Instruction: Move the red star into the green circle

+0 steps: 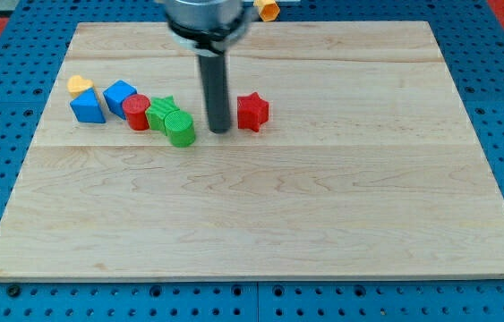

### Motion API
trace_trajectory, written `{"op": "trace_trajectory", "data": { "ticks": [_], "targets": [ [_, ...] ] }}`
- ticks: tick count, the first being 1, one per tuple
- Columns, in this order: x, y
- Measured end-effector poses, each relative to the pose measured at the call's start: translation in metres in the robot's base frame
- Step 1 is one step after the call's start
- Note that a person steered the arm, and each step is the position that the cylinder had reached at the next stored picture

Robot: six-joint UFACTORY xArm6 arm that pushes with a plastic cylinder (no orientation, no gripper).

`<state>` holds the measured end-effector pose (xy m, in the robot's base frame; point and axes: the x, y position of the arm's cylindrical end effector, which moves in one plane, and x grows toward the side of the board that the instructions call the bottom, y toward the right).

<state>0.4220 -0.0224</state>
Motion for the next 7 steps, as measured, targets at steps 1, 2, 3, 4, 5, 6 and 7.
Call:
{"op": "trace_trajectory", "data": {
  "ticks": [1,2,3,4,5,6,7],
  "targets": [
    [0.007,0.062],
    [-0.012,0.084],
    [-0.026,0.073],
    [-0.045,0.035],
    [-0.046,-0.006],
    [-0.045,-0.020],
    [-0.046,0.008]
  ]
}}
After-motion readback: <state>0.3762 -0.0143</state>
